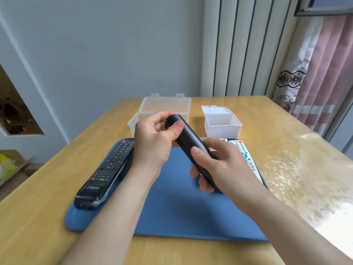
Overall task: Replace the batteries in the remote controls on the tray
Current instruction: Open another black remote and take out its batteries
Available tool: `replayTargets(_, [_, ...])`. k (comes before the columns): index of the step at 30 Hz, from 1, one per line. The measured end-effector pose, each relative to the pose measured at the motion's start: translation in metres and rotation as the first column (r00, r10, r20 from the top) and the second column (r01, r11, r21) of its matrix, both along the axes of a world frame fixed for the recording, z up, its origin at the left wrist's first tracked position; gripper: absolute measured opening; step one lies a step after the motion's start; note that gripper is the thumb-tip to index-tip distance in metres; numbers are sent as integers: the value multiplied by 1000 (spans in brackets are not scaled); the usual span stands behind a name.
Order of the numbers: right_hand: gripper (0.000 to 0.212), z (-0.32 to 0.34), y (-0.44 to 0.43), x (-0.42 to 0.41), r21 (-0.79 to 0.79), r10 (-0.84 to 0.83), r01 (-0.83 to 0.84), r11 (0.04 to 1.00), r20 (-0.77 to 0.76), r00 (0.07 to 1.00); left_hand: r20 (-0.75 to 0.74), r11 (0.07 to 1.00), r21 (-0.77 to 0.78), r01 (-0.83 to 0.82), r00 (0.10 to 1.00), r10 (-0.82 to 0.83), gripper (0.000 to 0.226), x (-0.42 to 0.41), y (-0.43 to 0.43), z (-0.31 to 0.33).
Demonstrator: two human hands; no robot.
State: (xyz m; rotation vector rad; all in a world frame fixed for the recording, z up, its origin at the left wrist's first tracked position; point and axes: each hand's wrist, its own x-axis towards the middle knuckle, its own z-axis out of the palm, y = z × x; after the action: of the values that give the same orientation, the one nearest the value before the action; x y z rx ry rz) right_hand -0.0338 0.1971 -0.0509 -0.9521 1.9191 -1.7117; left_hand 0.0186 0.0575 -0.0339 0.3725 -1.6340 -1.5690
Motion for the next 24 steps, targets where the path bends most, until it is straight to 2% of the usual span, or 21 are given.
replayTargets(3, [13,-2,-3,1,-9,-4,5,1000,53,999,8,999,-13,30,1000,-30,12,-2,3,-1])
replayTargets(5, [17,0,-1,-4,-22,106,-104,994,136,985,0,998,-47,28,1000,-28,13,-2,2,-3])
replayTargets(7, [21,3,5,-12,-56,218,-211,976,212,953,35,984,-178,-34,999,40,15,2,-5,-5])
replayTargets(10, [27,6,12,-21,-63,263,-256,965,215,940,151,934,-358,1,987,57,46,13,-16,-6])
replayTargets(12, [32,7,13,-22,-51,259,-253,966,195,946,225,914,-398,77,974,16,68,16,-14,-6])
replayTargets(14, [35,7,12,-20,-45,252,-248,968,193,948,296,895,-436,88,954,51,88,15,-8,-8])
replayTargets(18, [38,11,13,-15,-11,221,-223,975,195,956,385,810,-578,95,908,169,111,14,-4,-13])
replayTargets(21, [42,14,14,-14,95,213,-219,971,77,974,381,749,-655,95,898,220,106,14,-1,-13])
replayTargets(24, [45,14,14,-14,151,225,-220,964,-18,974,327,698,-715,40,902,283,85,15,5,-10])
